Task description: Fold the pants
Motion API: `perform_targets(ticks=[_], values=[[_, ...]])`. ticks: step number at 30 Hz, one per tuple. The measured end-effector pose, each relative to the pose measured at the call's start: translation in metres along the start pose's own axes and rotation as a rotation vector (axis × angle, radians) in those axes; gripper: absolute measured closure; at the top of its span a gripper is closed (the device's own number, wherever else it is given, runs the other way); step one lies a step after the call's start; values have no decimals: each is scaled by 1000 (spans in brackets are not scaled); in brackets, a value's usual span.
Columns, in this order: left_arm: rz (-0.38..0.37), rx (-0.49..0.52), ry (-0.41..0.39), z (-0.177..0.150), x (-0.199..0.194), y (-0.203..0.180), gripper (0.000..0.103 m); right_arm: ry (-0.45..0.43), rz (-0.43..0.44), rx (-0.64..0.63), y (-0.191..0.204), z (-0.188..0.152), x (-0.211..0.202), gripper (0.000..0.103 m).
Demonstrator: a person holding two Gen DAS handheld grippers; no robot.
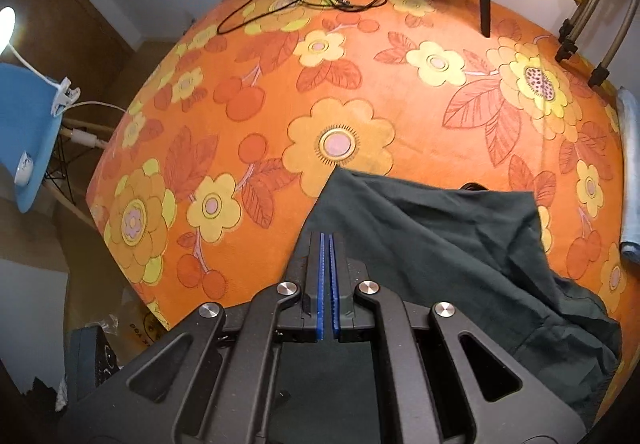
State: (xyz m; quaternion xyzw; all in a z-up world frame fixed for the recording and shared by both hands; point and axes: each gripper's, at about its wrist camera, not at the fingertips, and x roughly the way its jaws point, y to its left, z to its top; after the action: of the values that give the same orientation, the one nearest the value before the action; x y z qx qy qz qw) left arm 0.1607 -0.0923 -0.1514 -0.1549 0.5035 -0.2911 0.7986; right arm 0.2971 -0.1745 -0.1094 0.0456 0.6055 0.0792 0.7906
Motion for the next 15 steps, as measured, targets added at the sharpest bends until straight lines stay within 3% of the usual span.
perform_targets(ticks=[4, 6, 7, 8, 9, 15], values=[[-7, 66, -43, 1, -5, -19, 97, 3, 16, -21, -1, 6, -2, 100], [-8, 82, -53, 2, -6, -23, 98, 18, 0, -40, 3, 7, 1, 95], [-3, 90, -59, 2, -5, -26, 98, 41, -2, -47, 5, 8, 5, 77], [-1, 95, -62, 4, -11, -23, 98, 55, -4, -51, 7, 8, 8, 53], [-1, 101, -68, 4, -13, -24, 98, 64, -7, -66, 11, 8, 12, 47], [5, 123, -93, 4, -15, -31, 98, 143, -105, -157, 32, 8, 41, 47]])
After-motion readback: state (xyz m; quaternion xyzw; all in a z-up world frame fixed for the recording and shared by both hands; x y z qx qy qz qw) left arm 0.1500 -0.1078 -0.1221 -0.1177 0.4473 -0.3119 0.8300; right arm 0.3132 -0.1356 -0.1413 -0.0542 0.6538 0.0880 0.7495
